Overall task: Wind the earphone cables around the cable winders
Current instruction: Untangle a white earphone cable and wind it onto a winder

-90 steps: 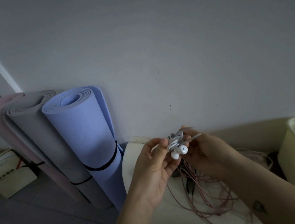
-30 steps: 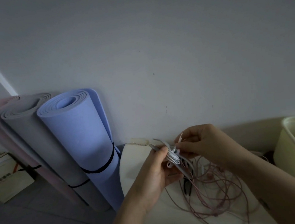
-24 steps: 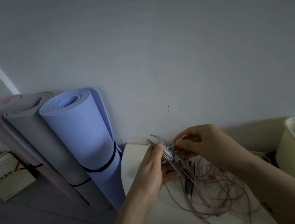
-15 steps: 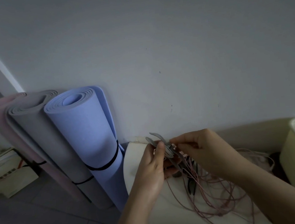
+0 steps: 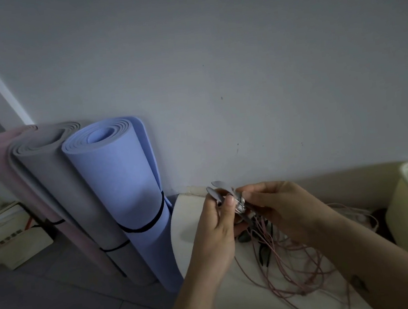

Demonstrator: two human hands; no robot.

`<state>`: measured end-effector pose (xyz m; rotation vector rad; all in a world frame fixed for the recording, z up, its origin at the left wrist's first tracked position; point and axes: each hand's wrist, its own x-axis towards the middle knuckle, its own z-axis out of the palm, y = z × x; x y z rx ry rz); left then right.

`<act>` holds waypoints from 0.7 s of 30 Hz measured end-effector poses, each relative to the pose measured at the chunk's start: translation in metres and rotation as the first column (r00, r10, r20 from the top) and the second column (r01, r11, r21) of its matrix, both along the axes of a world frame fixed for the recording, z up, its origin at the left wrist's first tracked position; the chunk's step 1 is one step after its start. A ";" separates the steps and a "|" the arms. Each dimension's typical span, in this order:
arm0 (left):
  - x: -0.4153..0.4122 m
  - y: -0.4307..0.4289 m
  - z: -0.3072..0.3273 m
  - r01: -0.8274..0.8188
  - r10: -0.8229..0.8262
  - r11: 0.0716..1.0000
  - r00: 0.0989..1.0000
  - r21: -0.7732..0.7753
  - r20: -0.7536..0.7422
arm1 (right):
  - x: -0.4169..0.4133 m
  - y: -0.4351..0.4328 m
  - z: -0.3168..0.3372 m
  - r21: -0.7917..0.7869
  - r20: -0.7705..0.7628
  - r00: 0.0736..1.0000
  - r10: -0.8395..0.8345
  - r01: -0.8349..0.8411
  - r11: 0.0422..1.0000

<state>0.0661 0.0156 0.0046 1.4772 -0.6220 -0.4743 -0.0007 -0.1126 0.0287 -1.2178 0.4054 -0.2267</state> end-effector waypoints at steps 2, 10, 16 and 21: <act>-0.003 -0.001 0.001 0.033 -0.035 0.999 0.998 -0.044 -0.047 | 0.001 0.001 -0.003 0.189 0.025 0.995 0.095 -0.098 0.977; -0.003 -0.001 0.011 0.053 -0.125 0.962 0.958 -0.268 -0.260 | 0.002 0.015 0.004 0.002 0.140 0.990 -0.029 0.029 1.000; -0.004 -0.001 0.013 0.043 -0.153 0.941 0.939 -0.336 -0.307 | -0.007 0.024 0.022 -0.335 0.173 0.982 -0.082 0.137 0.932; -0.003 0.001 0.010 0.068 -0.157 0.953 0.944 -0.296 -0.289 | -0.008 0.024 0.020 -0.456 0.134 0.988 -0.076 0.130 0.880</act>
